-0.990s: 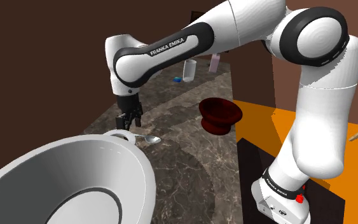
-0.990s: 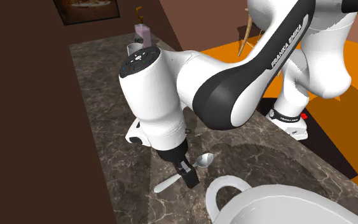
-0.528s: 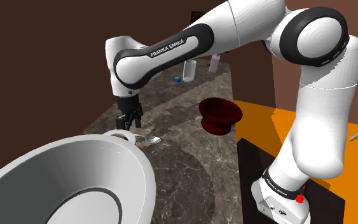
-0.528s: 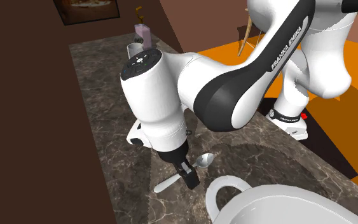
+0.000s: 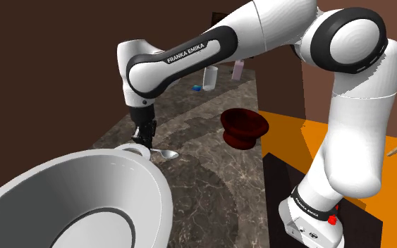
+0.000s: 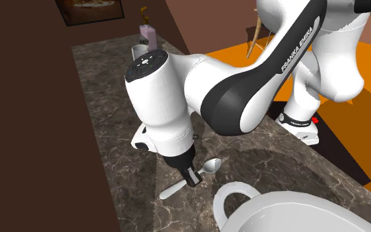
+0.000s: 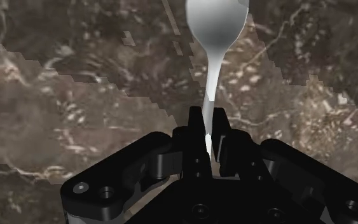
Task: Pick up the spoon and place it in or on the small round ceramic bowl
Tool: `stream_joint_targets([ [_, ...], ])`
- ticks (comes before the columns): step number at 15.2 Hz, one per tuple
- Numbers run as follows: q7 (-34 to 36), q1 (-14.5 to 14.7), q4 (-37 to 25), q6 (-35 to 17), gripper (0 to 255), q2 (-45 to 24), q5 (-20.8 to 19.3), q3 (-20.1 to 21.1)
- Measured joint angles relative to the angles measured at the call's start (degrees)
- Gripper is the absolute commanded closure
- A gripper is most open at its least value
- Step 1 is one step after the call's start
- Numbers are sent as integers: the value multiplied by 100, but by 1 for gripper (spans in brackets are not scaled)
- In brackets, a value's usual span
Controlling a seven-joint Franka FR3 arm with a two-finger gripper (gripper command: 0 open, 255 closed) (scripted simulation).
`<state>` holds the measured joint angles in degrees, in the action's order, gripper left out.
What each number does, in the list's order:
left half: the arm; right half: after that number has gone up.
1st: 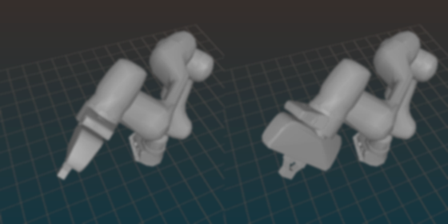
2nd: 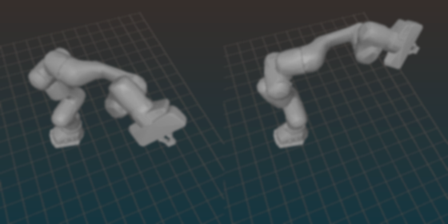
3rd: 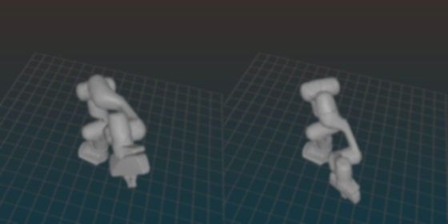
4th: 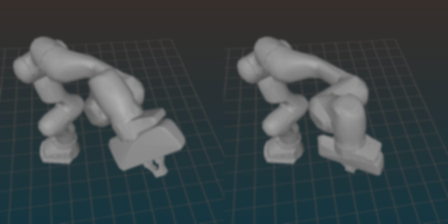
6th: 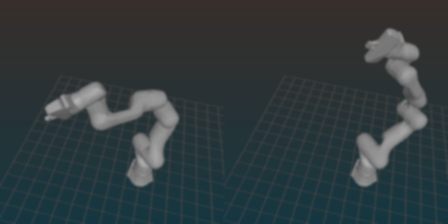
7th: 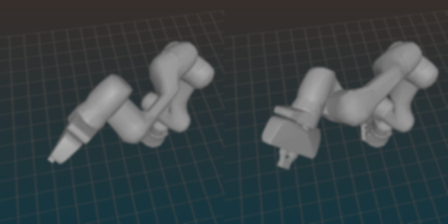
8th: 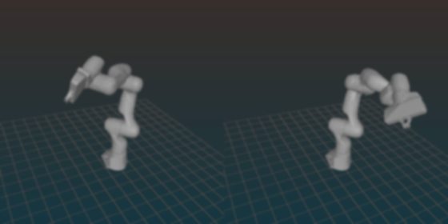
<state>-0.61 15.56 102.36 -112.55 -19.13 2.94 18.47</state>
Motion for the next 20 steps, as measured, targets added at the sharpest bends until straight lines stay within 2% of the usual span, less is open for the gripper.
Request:
stream_joint_targets([
  [5, 3, -2, -92, 140, 255, 39, 14, 8],
  [20, 61, -30, -816, 1166, 255, 358, 93, 43],
])
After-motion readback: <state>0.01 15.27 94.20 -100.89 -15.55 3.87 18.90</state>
